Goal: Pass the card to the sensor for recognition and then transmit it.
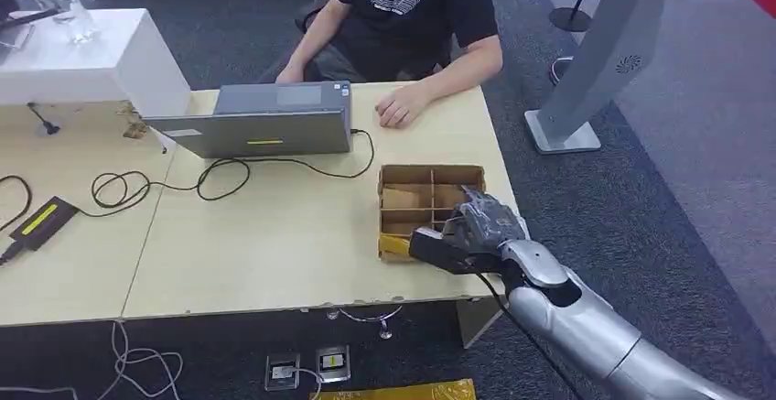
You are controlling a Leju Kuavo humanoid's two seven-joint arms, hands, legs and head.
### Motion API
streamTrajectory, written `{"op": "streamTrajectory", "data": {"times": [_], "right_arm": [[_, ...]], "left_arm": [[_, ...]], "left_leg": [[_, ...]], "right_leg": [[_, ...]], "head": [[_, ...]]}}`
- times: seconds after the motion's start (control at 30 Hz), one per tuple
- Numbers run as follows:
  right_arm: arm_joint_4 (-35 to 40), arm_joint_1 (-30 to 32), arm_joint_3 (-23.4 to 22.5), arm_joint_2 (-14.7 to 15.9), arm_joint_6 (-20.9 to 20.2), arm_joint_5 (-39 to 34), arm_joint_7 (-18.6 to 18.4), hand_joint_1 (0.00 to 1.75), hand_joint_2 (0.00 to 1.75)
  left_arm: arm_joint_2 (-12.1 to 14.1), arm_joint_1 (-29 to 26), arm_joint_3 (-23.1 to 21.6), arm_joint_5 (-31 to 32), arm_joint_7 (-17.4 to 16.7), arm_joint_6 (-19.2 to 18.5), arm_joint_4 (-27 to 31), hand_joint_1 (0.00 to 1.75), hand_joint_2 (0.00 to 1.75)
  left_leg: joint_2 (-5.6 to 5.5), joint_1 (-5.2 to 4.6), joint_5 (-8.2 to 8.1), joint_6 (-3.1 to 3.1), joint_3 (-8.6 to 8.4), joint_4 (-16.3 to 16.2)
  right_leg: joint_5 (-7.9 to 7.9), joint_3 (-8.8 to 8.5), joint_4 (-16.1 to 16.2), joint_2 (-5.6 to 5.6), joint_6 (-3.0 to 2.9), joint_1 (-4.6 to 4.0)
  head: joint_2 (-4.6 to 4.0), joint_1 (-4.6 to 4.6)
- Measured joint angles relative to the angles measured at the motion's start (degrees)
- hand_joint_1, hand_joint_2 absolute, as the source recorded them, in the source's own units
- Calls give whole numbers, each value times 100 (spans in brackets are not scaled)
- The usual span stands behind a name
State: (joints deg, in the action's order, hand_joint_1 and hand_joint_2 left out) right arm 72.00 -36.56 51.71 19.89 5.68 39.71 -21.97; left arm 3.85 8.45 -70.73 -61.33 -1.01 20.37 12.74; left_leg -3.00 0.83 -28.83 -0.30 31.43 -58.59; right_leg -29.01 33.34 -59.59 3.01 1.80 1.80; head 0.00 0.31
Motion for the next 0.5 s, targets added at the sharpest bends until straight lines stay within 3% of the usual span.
{"op": "streamTrajectory", "data": {"times": [0.5], "right_arm": [[0, 61, 0, 13, 216, 139, -4, 175, 175]], "left_arm": [[0, 2, 0, 61, 0, -17, 0, 0, 0]], "left_leg": [[-1, 0, 0, 0, 0, 0]], "right_leg": [[0, 0, 0, 0, 0, 0]], "head": [[0, 0]]}}
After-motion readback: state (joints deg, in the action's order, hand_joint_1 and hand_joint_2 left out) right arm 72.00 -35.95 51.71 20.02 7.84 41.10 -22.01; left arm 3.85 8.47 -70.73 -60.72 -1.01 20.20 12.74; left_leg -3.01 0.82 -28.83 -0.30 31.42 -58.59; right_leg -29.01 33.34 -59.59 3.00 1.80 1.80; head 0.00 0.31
